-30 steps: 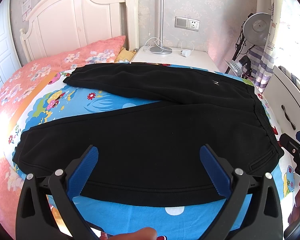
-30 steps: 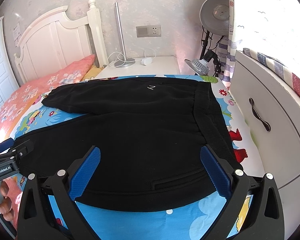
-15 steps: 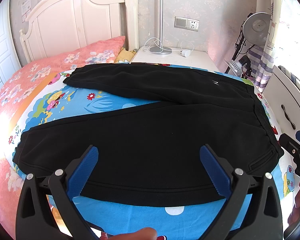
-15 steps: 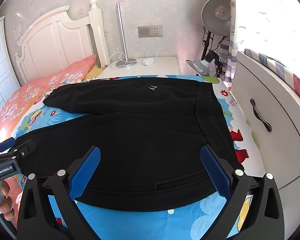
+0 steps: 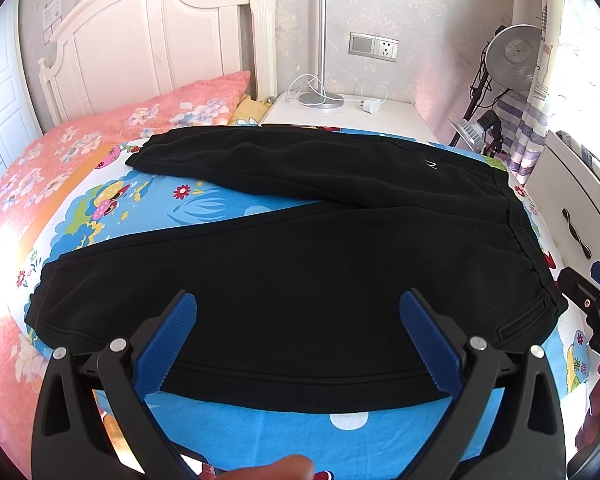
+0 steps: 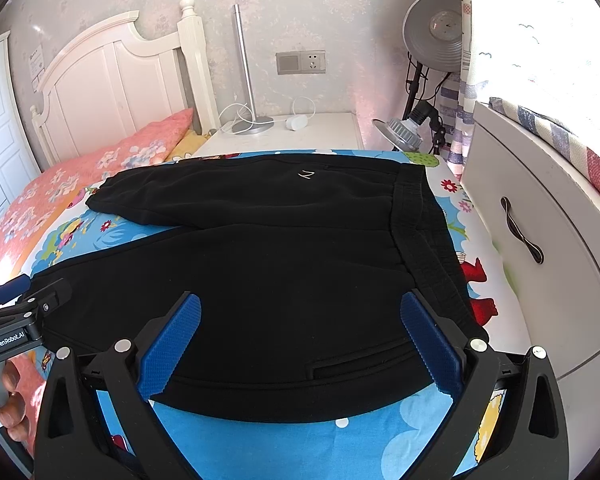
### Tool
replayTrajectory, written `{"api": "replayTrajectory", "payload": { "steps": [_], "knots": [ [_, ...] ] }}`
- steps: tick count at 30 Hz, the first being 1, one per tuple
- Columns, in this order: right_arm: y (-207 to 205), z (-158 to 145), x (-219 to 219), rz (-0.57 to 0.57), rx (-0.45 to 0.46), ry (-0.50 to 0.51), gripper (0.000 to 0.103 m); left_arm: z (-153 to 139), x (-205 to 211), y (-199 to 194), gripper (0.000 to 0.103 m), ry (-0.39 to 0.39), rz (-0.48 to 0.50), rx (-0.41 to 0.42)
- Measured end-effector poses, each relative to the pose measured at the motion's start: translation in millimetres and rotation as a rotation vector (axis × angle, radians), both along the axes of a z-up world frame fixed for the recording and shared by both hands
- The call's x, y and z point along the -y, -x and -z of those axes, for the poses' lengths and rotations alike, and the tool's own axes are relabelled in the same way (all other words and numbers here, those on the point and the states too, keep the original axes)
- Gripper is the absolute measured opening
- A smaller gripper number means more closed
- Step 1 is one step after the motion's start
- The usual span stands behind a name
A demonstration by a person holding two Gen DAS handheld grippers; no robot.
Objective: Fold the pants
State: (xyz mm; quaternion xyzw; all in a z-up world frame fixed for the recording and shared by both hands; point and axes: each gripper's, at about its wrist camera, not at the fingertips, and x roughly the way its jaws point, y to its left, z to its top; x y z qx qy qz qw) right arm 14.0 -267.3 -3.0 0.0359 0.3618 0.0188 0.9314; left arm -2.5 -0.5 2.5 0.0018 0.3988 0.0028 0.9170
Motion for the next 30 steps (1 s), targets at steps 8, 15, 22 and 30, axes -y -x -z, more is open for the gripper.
{"api": "replayTrajectory", "payload": {
  "steps": [8,15,22,30],
  "knots": [
    [0,0,0,-0.001,-0.001,0.001,0.097,0,0,0,0.101,0.000,0.001,0.000],
    [-1,0,0,0.000,-0.002,0.001,0.097,0,0,0,0.101,0.000,0.000,0.000],
    [-3,5,2,-0.018,-0.020,-0.015,0.097,1,0,-1,0.101,0.008,0.005,-0.006],
    [-133,12,89,-0.045,-0.202,-0.185,0.098,28,-12,-4,0.101,0.200,0.098,-0.070]
  ]
}}
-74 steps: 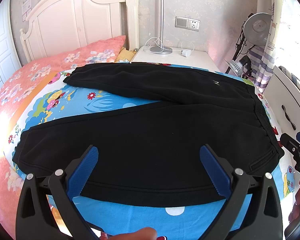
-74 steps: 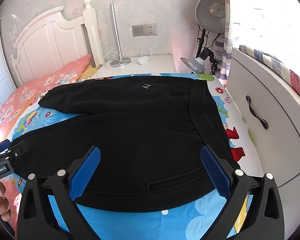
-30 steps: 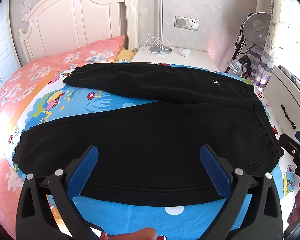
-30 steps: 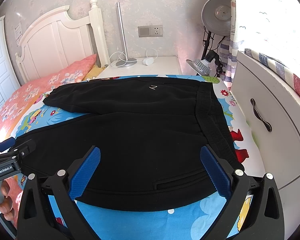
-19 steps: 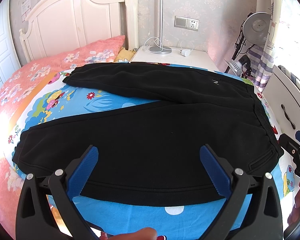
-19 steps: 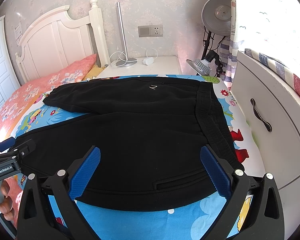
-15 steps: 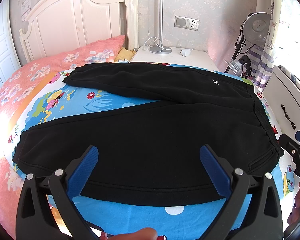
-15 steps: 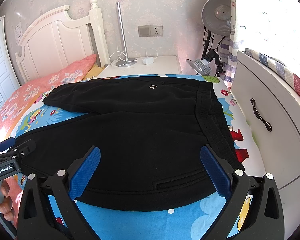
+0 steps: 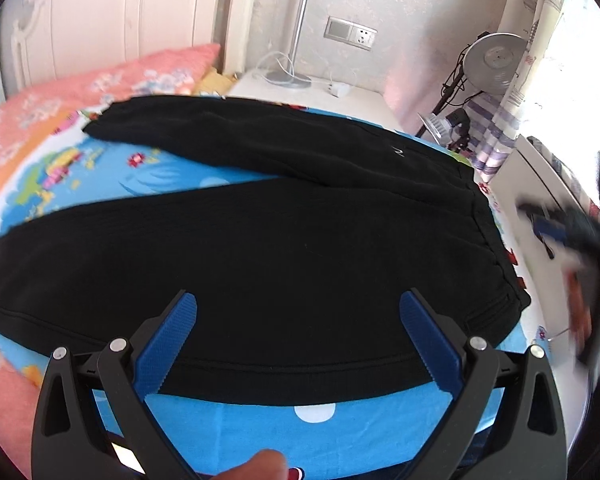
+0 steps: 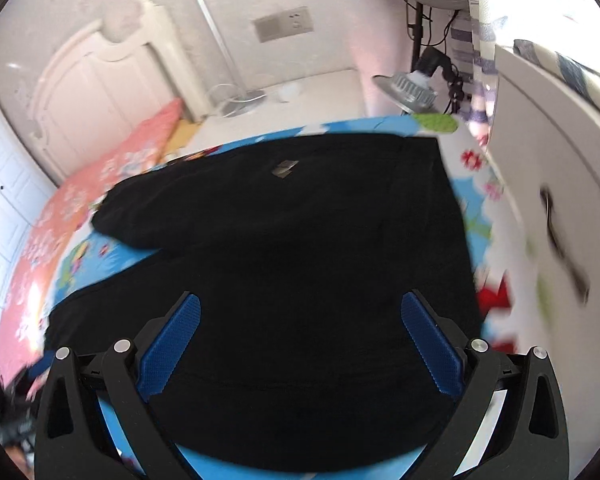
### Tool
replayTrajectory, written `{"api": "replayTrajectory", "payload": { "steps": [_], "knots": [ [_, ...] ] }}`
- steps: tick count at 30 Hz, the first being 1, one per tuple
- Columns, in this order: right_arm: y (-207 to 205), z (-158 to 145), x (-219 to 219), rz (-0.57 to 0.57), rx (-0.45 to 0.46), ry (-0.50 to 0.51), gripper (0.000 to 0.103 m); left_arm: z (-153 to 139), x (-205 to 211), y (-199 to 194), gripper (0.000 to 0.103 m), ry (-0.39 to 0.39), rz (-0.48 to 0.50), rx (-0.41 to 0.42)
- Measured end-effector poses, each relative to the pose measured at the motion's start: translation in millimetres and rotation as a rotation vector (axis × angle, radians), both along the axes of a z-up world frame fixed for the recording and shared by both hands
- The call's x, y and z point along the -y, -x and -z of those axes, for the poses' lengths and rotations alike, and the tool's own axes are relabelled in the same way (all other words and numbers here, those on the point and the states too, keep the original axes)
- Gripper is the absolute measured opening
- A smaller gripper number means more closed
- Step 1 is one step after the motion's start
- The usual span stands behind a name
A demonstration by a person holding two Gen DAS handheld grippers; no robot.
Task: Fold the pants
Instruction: 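Grasp the black sweatpants with the right tool while the left tool grasps them too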
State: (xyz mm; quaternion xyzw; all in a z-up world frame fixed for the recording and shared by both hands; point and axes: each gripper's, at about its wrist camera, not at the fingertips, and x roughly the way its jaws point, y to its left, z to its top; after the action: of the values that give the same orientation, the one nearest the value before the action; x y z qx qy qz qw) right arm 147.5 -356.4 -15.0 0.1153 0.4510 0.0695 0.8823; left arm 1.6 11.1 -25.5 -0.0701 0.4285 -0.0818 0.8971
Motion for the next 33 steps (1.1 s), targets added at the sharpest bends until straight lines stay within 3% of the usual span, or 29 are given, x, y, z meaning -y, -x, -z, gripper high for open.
{"api": "replayTrajectory", "payload": {
  "steps": [2,4,6,9,14,16,19,21,22,25,29,33],
  "knots": [
    [-49,5,18,-0.018,-0.056,0.021,0.098,10,-9,-5,0.101,0.048,0.007,-0.026],
    [-104,18,37,-0.047,-0.119,0.117,0.098,17,-16,-11,0.101,0.084,0.023,-0.037],
    [-151,38,53,-0.071,-0.202,0.204,0.098,22,-24,-15,0.101,0.089,0.027,-0.033],
    [-196,59,76,-0.095,-0.271,0.232,0.097,28,-39,-23,0.101,0.080,0.019,-0.025],
    [-234,80,86,-0.176,-0.327,0.200,0.097,30,-66,-49,0.101,0.069,-0.046,-0.045],
    [-243,91,84,-0.219,-0.357,0.221,0.085,26,-75,-59,0.101,0.062,-0.064,-0.052],
    [-254,101,81,-0.267,-0.385,0.221,0.078,19,-82,-79,0.101,0.034,-0.074,-0.053],
    [-252,97,78,-0.299,-0.363,0.242,0.069,15,-85,-92,0.101,0.031,-0.076,-0.054],
    [-251,92,76,-0.321,-0.349,0.249,0.051,14,-85,-99,0.101,0.035,-0.073,-0.054],
    [-239,63,60,-0.336,-0.269,0.315,0.025,10,-87,-125,0.101,0.087,-0.062,-0.063],
    [-199,15,30,-0.321,-0.094,0.428,0.020,3,-87,-170,0.101,0.222,-0.042,-0.081],
    [-137,-41,-6,-0.320,0.115,0.430,0.020,-7,-95,-224,0.101,0.400,-0.030,-0.104]
  ]
}}
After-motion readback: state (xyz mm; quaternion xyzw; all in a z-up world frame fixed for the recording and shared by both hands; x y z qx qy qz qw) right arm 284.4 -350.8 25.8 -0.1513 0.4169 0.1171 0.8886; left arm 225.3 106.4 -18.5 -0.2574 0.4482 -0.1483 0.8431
